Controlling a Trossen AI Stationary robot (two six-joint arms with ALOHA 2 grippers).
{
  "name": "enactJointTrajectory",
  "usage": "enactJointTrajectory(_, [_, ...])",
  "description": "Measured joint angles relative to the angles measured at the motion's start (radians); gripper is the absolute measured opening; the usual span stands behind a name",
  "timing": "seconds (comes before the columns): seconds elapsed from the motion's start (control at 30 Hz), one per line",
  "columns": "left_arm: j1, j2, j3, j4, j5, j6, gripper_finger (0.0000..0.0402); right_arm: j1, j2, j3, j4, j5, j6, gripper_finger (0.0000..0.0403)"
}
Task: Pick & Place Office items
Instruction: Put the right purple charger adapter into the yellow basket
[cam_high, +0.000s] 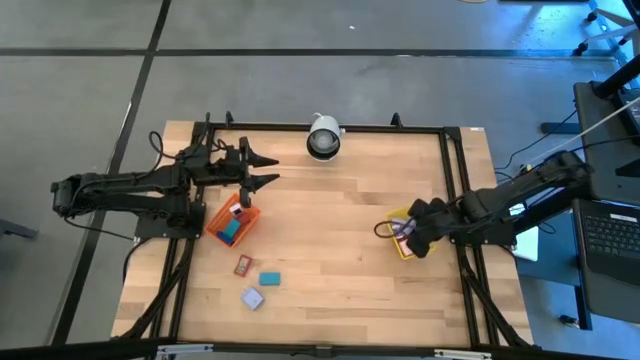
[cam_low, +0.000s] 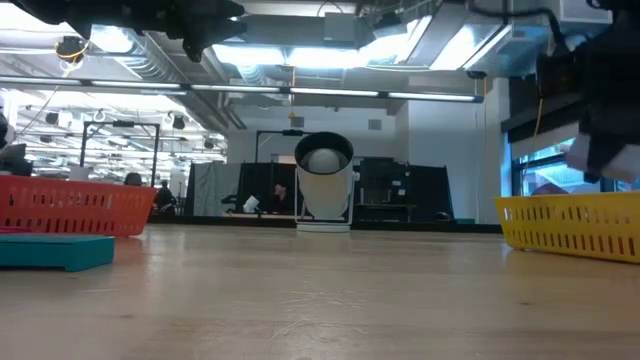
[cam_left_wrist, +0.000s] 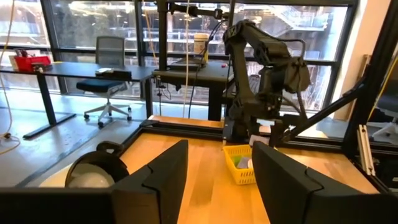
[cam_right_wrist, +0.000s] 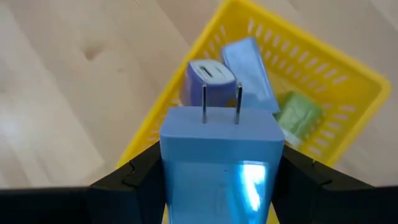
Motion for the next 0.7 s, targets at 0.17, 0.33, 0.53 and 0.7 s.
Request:
enactJointTrajectory(0.17, [0.0,0.0,0.0,-0.025,0.0,0.0,0.017,0.002,0.092,0.0,-0.001,-0.003,0.052,0.0215])
enactJointTrajectory(0.33, [0.0,0.0,0.0,-0.041,0.001,0.008,0.017,-0.002,0.143,0.003,0.005,0.001,0.064,0.0217])
enactJointTrajectory(0.53, [0.0,0.0,0.0,-0.066,0.009,0.001,0.017,-0.002,0.151,0.003,0.03,0.029,0.072,0.024])
enactJointTrajectory(0.7, [0.0,0.0,0.0,-0.073,0.008,-0.007,0.017,-0.003,0.151,0.002,0.024,0.043,0.087,0.0237])
